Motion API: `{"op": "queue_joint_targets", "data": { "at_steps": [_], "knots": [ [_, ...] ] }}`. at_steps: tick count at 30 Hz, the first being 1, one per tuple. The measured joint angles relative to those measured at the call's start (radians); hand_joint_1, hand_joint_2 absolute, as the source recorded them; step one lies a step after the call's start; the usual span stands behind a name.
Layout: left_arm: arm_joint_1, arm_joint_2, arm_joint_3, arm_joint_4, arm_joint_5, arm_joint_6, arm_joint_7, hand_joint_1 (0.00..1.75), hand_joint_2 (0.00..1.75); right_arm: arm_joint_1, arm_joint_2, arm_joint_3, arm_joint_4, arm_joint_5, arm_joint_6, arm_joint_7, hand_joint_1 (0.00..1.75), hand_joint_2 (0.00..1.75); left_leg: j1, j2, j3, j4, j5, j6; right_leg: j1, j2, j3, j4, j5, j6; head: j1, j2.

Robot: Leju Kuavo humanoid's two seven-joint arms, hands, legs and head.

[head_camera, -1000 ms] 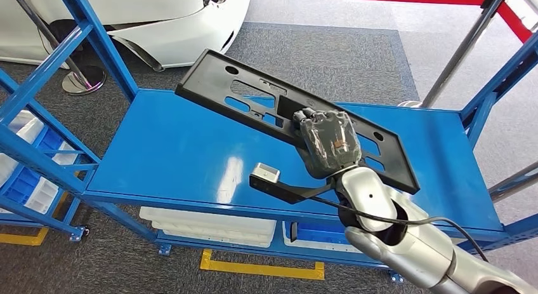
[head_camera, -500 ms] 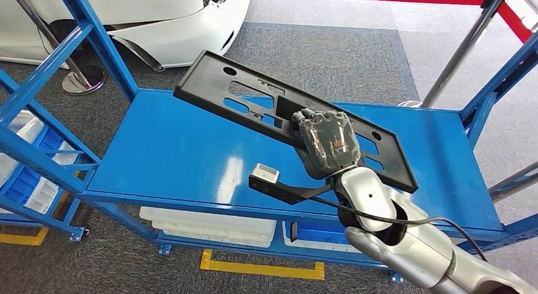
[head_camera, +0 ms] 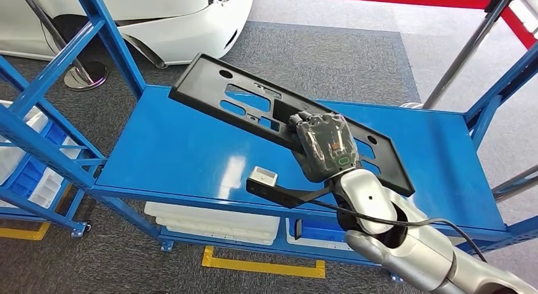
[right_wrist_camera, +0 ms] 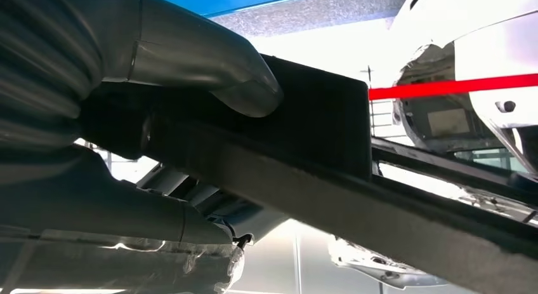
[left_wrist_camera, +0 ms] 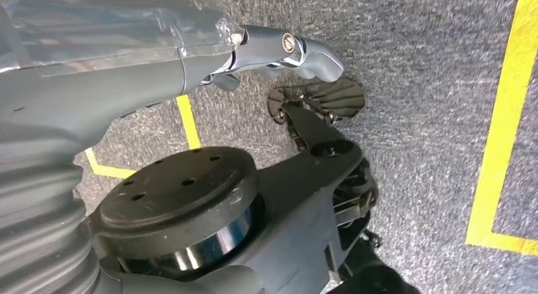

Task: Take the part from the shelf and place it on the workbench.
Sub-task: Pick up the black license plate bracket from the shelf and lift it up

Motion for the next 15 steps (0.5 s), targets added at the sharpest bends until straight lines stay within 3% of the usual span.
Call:
{"op": "queue_joint_targets", "data": {
  "at_steps": [2, 4, 8, 10, 12, 13, 14, 15],
  "knots": [
    [-0.001, 0.0, 0.0, 0.0, 0.0, 0.0, 0.0, 0.0, 1.75, -0.001, 0.0, 0.001, 0.0, -0.002, 0.0, 0.002, 1.75, 1.75, 0.004, -0.003, -0.004, 0.011, -0.007, -0.011, -0.003, 0.002, 0.056, -0.119, 0.064, 0.003, 0.007, 0.0],
    [-0.003, 0.0, 0.0, 0.0, 0.0, 0.0, 0.0, 0.0, 1.75, -0.003, 0.0, 0.002, -0.002, -0.003, 0.0, 0.003, 1.75, 1.75, 0.004, -0.005, -0.013, 0.022, -0.011, -0.024, -0.001, 0.009, 0.088, -0.196, 0.086, -0.001, 0.013, 0.0],
    [-0.002, 0.0, 0.0, 0.0, 0.0, 0.0, -0.001, 0.0, 1.75, -0.004, 0.0, 0.003, -0.005, -0.004, 0.0, 0.005, 1.75, 1.75, 0.004, -0.005, -0.03, 0.041, -0.017, -0.046, 0.002, 0.007, 0.078, -0.206, 0.086, -0.028, 0.007, 0.0],
    [-0.002, 0.0, 0.0, 0.0, -0.001, 0.0, -0.002, 0.0, 1.75, -0.004, 0.0, 0.003, -0.005, -0.006, -0.001, 0.005, 1.75, 1.75, 0.006, 0.008, -0.058, 0.113, -0.071, -0.052, 0.004, 0.0, 0.072, -0.211, 0.094, -0.045, -0.003, 0.0],
    [-0.004, 0.0, 0.0, 0.0, -0.001, 0.0, -0.002, 0.0, 1.75, -0.004, 0.0, 0.003, -0.005, -0.015, -0.005, 0.004, 1.75, 1.75, 0.006, 0.018, -0.106, 0.241, -0.144, -0.054, 0.01, -0.006, 0.064, -0.21, 0.101, -0.055, -0.018, 0.0],
    [-0.004, 0.0, 0.0, 0.0, -0.001, 0.0, -0.002, 0.0, 1.75, -0.003, 0.0, 0.003, -0.005, -0.021, -0.007, 0.003, 1.75, 1.75, 0.005, 0.019, -0.123, 0.293, -0.164, -0.054, 0.014, -0.009, 0.059, -0.209, 0.104, -0.059, -0.023, 0.0],
    [-0.004, 0.0, 0.0, 0.0, -0.001, 0.0, -0.002, 0.0, 1.75, -0.003, 0.0, 0.003, -0.005, -0.025, -0.008, 0.002, 1.75, 1.75, 0.004, 0.019, -0.126, 0.315, -0.166, -0.052, 0.018, -0.011, 0.054, -0.207, 0.107, -0.061, -0.028, 0.0],
    [-0.003, 0.0, 0.0, 0.0, -0.001, 0.0, -0.002, 0.0, 1.75, -0.003, 0.0, 0.003, -0.005, -0.027, -0.009, 0.002, 1.75, 1.75, 0.002, 0.019, -0.111, 0.3, -0.151, -0.048, 0.021, -0.013, 0.05, -0.206, 0.11, -0.063, -0.03, 0.0]
  ]
}}
